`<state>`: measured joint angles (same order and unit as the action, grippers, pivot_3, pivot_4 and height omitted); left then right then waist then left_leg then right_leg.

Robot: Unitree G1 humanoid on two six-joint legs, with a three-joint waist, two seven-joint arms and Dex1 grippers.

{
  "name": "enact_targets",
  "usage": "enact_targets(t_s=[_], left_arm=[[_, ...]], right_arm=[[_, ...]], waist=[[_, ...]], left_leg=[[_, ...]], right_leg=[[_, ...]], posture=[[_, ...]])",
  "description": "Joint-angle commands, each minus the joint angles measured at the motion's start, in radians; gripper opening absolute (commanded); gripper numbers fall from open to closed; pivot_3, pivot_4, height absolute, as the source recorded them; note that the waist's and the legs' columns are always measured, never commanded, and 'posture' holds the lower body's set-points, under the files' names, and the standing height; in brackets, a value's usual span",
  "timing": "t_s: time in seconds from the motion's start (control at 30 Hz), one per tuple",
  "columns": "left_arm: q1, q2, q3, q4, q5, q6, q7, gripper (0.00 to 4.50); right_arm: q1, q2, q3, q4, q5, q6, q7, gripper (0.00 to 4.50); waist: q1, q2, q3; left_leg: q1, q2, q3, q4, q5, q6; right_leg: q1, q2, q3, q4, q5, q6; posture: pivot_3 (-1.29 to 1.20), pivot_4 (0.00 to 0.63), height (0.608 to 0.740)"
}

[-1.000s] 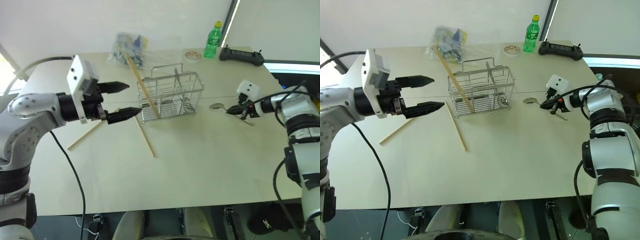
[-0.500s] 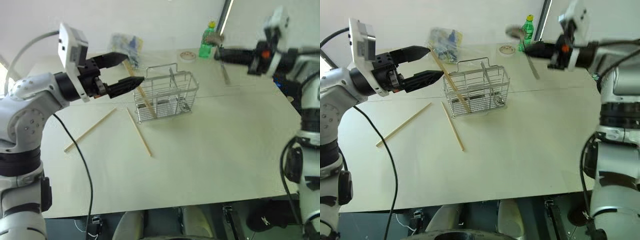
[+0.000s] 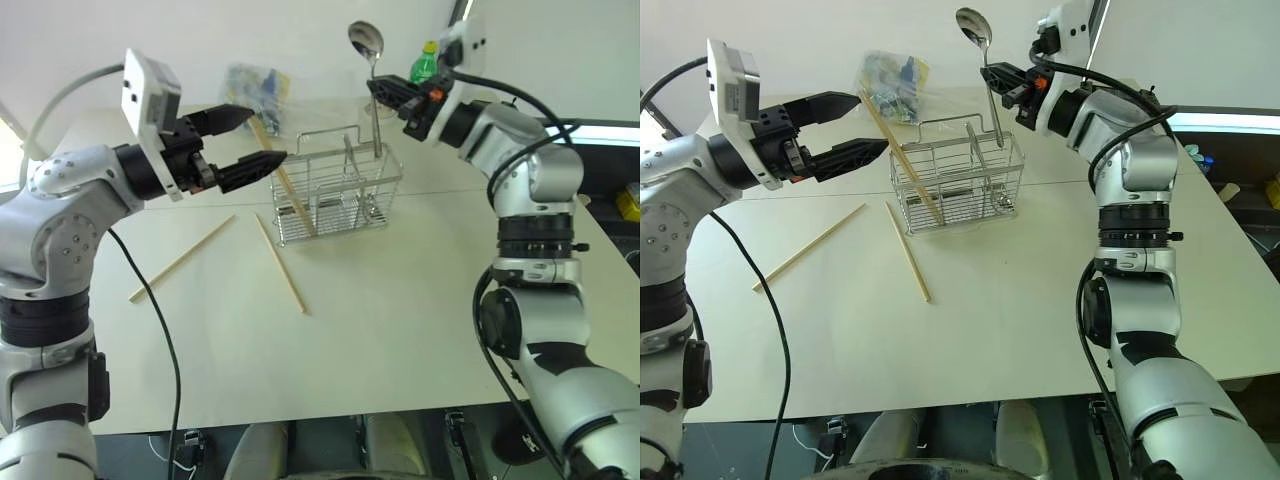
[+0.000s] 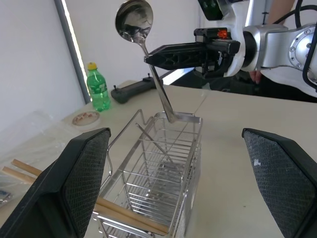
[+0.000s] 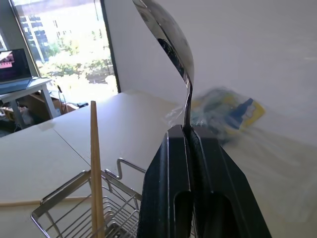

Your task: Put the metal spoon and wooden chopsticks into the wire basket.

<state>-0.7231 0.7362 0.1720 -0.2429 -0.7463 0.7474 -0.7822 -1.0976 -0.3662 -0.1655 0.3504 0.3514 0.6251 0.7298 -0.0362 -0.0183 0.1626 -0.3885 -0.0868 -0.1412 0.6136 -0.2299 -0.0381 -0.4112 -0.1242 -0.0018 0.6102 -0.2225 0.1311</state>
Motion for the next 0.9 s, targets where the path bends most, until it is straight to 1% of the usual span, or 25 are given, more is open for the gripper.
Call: enact_targets(t_s=[0.03, 0.13, 0.23, 0.27, 0.3, 0.37, 0.43, 0.47, 0.5, 0.6, 0.7, 0.8, 0.9], left_arm=[[-0.014, 0.023, 0.033, -0.042, -0.004, -0.004, 0.008, 4.50], [-0.011, 0.028, 0.036, -0.046, -0.003, -0.001, 0.014, 4.50], [-0.012, 0.030, 0.035, -0.049, -0.004, 0.001, 0.018, 4.50], [-0.012, 0.030, 0.034, -0.051, -0.004, 0.002, 0.019, 4.50], [-0.014, 0.032, 0.032, -0.049, -0.004, 0.001, 0.019, 4.50], [-0.018, 0.034, 0.029, -0.045, -0.002, -0.001, 0.014, 4.50], [-0.022, 0.036, 0.025, -0.040, -0.001, -0.003, 0.010, 4.50], [-0.025, 0.036, 0.022, -0.037, 0.000, -0.004, 0.008, 4.50], [-0.028, 0.036, 0.019, -0.031, 0.002, -0.007, 0.006, 4.50], [-0.036, 0.031, 0.010, -0.019, 0.009, -0.013, -0.002, 4.50], [-0.043, 0.027, 0.006, -0.012, 0.014, -0.017, -0.010, 4.50], [-0.052, 0.033, 0.001, 0.007, 0.025, -0.021, -0.030, 4.50], [-0.053, 0.070, 0.014, 0.045, 0.031, -0.022, -0.084, 4.50]], right_arm=[[0.003, 0.006, -0.012, -0.059, 0.028, -0.024, -0.021, 0.08], [0.026, 0.010, -0.008, -0.070, 0.039, -0.021, -0.033, 0.08], [0.070, 0.020, -0.006, -0.100, 0.047, -0.011, -0.059, 0.94], [0.085, 0.022, -0.007, -0.111, 0.049, -0.008, -0.067, 1.34], [0.095, 0.024, -0.007, -0.118, 0.051, -0.006, -0.075, 1.99], [0.111, 0.029, -0.011, -0.139, 0.055, 0.003, -0.094, 2.85], [0.124, 0.026, -0.011, -0.157, 0.053, 0.006, -0.111, 3.90], [0.130, 0.023, -0.011, -0.165, 0.052, 0.007, -0.118, 4.35], [0.134, 0.019, -0.010, -0.169, 0.051, 0.006, -0.124, 4.44], [0.137, -0.007, -0.011, -0.187, 0.048, 0.012, -0.128, 4.44], [0.125, -0.065, -0.014, -0.209, 0.052, 0.031, -0.104, 4.44], [0.090, -0.162, -0.027, -0.228, 0.080, 0.074, -0.042, 4.44], [0.084, -0.319, -0.032, -0.247, 0.117, 0.128, 0.084, 4.44]], waist=[[-0.001, 0.000, 0.000], [-0.004, 0.000, 0.000], [-0.006, 0.000, 0.000], [-0.006, 0.000, 0.000], [-0.007, 0.000, 0.000], [-0.007, 0.000, 0.000], [-0.007, 0.000, 0.000], [-0.007, 0.000, 0.000], [-0.006, 0.000, 0.000], [-0.006, 0.000, 0.000], [-0.002, 0.000, 0.000], [0.001, 0.000, 0.000], [0.000, 0.000, 0.000]], left_leg=[[0.000, 0.000, 0.000, 0.000, 0.000, 0.000], [0.000, 0.000, 0.000, 0.000, 0.000, 0.000], [0.000, 0.000, 0.000, 0.000, 0.000, 0.000], [0.000, 0.000, 0.000, 0.000, 0.000, 0.000], [0.000, 0.000, 0.000, 0.000, 0.000, 0.000], [0.000, 0.000, 0.000, 0.000, 0.000, 0.000], [0.000, 0.000, 0.000, 0.000, 0.000, 0.000], [0.000, 0.000, 0.000, 0.000, 0.000, 0.000], [0.000, 0.000, 0.000, 0.000, 0.000, 0.000], [0.000, 0.000, 0.000, 0.000, 0.000, 0.000], [0.000, 0.000, 0.000, 0.000, 0.000, 0.000], [0.000, 0.000, 0.000, 0.000, 0.000, 0.000], [0.000, 0.000, 0.001, 0.000, 0.000, 0.000]], right_leg=[[0.000, 0.000, 0.000, 0.000, 0.000, 0.000], [0.000, 0.000, 0.000, 0.000, 0.000, 0.000], [0.000, 0.000, 0.000, 0.001, 0.000, 0.000], [0.000, 0.000, 0.000, 0.001, 0.000, 0.000], [0.000, 0.001, 0.000, 0.001, 0.000, 0.000], [0.000, 0.001, 0.000, 0.001, 0.000, 0.000], [0.000, 0.001, 0.000, 0.001, 0.000, 0.000], [0.000, 0.001, 0.000, 0.001, 0.000, 0.000], [-0.001, 0.001, 0.000, 0.001, 0.000, 0.000], [0.000, 0.001, 0.000, 0.001, 0.000, 0.000], [0.000, 0.001, 0.000, 0.001, 0.000, 0.000], [0.000, 0.001, 0.000, 0.001, 0.000, 0.000], [0.000, 0.001, 0.000, 0.000, 0.000, 0.000]], posture=[[0.00, 0.150, 0.713], [0.00, 0.150, 0.713], [0.00, 0.150, 0.713], [0.00, 0.150, 0.713], [0.00, 0.150, 0.713], [0.00, 0.150, 0.713], [0.00, 0.150, 0.713], [0.00, 0.150, 0.713], [0.00, 0.150, 0.713], [0.00, 0.150, 0.713], [0.00, 0.150, 0.713], [0.00, 0.150, 0.713], [0.00, 0.150, 0.713]])
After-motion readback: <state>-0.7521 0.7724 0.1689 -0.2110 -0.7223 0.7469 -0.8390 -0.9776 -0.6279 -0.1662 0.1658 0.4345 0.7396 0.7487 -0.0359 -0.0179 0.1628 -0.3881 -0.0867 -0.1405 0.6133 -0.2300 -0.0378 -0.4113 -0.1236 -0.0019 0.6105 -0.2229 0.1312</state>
